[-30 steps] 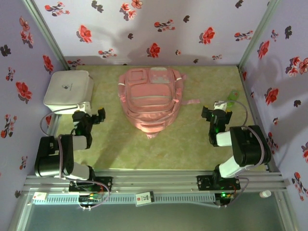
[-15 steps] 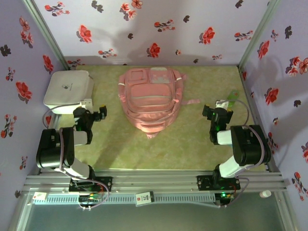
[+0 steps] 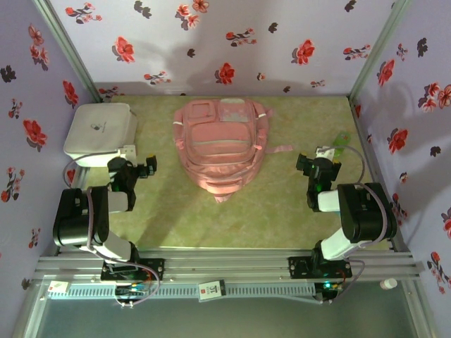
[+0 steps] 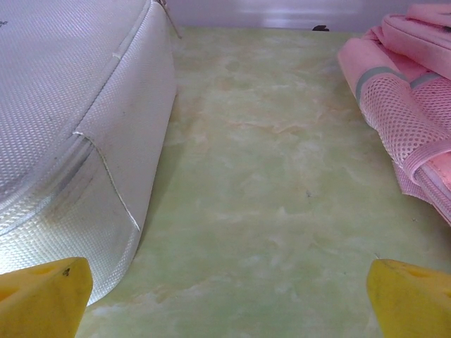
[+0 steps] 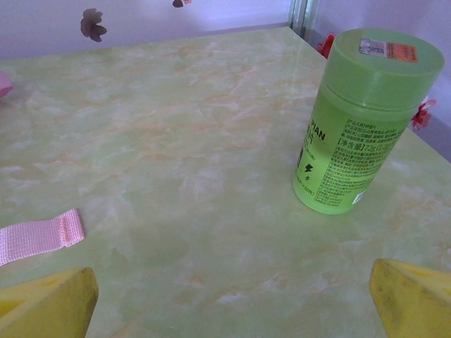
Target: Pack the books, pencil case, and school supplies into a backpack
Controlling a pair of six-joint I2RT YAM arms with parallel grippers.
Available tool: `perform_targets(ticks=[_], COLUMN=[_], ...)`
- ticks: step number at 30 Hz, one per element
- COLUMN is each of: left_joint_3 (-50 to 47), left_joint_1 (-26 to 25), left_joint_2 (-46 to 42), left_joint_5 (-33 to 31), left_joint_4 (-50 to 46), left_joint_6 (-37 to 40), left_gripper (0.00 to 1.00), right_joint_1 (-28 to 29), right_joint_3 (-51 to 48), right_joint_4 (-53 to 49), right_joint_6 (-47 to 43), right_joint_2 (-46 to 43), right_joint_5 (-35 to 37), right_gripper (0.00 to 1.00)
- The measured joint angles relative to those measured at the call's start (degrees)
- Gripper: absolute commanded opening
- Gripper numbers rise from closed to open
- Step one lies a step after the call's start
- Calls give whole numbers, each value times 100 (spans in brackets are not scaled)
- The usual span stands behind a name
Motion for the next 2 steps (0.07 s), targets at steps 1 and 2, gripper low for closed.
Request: perform_targets(ticks=[1, 2], left_joint_3=[4, 9], left_joint_1=[0, 0], left_joint_2=[0, 0], left_joint_5=[2, 2], left_joint_4=[-2, -4], left_joint_6=[0, 0], left_gripper=[100, 100], right_joint_1=[0, 0], right_joint_3=[0, 0], right_joint_4=[0, -2], right_joint_6=[0, 0], right_joint_2=[0, 0], right_joint_5=[0, -2], right_gripper=[99, 99])
